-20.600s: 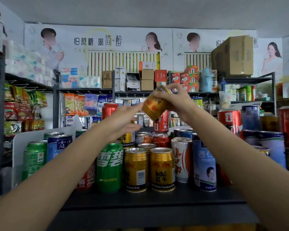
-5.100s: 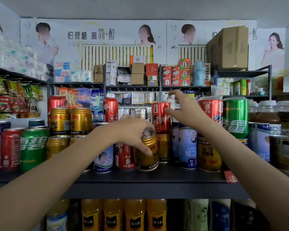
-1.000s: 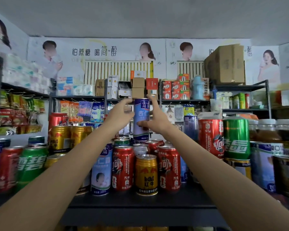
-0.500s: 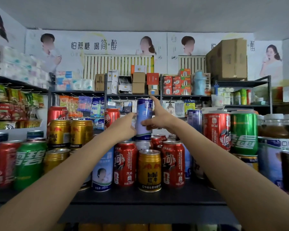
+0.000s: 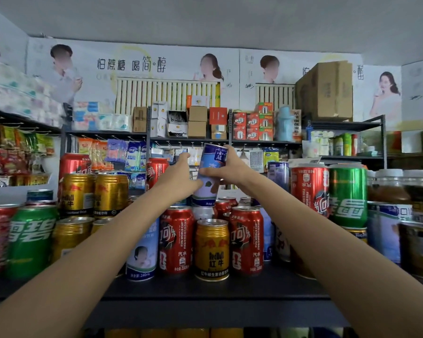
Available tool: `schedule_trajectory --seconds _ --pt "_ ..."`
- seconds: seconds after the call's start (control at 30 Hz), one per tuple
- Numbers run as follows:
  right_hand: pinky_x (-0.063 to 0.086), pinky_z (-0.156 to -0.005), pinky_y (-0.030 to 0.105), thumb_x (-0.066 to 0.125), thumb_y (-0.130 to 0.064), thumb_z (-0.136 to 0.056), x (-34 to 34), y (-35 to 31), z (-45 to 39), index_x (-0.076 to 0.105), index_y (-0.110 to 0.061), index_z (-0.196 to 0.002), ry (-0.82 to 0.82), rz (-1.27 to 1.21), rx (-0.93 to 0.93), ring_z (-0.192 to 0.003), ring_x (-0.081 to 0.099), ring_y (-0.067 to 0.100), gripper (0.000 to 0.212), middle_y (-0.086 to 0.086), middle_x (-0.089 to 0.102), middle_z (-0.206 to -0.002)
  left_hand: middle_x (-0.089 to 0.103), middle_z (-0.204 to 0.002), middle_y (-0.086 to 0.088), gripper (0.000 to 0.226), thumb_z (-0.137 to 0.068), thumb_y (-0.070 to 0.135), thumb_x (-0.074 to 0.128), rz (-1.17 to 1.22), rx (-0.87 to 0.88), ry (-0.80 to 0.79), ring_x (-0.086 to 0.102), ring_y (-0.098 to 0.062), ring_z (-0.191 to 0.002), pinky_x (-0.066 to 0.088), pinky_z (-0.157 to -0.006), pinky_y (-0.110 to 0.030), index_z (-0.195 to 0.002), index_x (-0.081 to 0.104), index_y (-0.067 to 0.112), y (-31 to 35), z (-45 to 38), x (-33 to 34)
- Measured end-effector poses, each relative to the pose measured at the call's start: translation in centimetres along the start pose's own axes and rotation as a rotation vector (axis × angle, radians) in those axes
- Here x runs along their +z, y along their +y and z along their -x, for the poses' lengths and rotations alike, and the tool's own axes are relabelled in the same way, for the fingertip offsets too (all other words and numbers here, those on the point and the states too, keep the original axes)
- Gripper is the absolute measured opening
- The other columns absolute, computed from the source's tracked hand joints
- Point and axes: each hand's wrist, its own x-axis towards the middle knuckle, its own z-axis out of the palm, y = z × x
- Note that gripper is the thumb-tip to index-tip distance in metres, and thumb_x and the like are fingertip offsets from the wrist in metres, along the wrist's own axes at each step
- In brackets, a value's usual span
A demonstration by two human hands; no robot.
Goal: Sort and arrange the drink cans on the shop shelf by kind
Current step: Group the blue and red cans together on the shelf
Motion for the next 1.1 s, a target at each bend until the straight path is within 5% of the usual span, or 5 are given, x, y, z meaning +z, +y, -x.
schedule_trajectory --seconds 0.13,0.37,0.6,0.87,1.1 --pt "0.051 -0.090 0.039 0.076 -0.009 -0.074 0.8 0.1 -0.1 0.015 -0.016 -0.144 0.089 0.040 -0.096 -0.100 0.061 0.024 0.093 0.008 0.057 -0.115 0.051 -0.126 -0.012 0.067 -0.087 0.022 0.060 -0.051 0.023 0.043 0.054 -0.026 -0.109 0.047 -0.092 -0.042 -0.142 0.022 0.014 -1.1 0.3 -1.4" --pt "0.056 -0.065 0.027 0.079 -0.017 -0.071 -1.7 -3.6 2.3 0.035 -0.013 -0.119 0.143 -0.035 -0.263 -0.077 0.065 0.018 0.065 0.008 0.061 -0.101 0.056 -0.104 0.013 0.021 -0.085 0.025 0.062 -0.080 0.193 -0.001 0.053 -0.007 -0.100 0.043 -0.081 -0.021 -0.106 0.059 0.025 -3.8 3.5 -3.2" --pt "0.058 -0.072 0.033 0.083 -0.028 -0.061 -1.2 -4.2 8.3 0.039 -0.017 -0.104 -0.150 0.205 -0.099 -0.084 0.068 0.021 0.062 0.007 0.064 -0.096 0.063 -0.107 0.008 0.034 -0.082 0.038 0.063 -0.360 0.291 -0.137 0.056 -0.011 -0.100 0.034 -0.101 -0.034 -0.112 0.059 0.024 -3.3 5.8 -2.3" --pt "0.042 -0.049 0.008 0.085 -0.030 -0.062 3.3 0.8 11.3 0.034 -0.018 -0.097 -0.041 0.404 -0.162 -0.063 0.056 0.002 0.063 -0.005 0.060 -0.079 0.059 -0.100 0.011 0.028 -0.082 0.034 0.065 -0.485 0.287 -0.082 0.055 -0.012 -0.097 0.031 -0.098 -0.034 -0.106 0.057 0.020 -3.1 5.6 -1.6" --pt "0.050 -0.073 0.035 0.084 -0.037 -0.061 5.5 2.8 9.9 0.030 -0.018 -0.097 0.102 0.506 -0.200 -0.090 0.056 0.025 0.068 0.005 0.058 -0.095 0.050 -0.092 0.010 0.027 -0.082 0.030 0.066 -0.418 0.256 -0.123 0.051 -0.012 -0.093 0.037 -0.094 -0.034 -0.104 0.057 0.018 -3.0 5.4 -2.0"
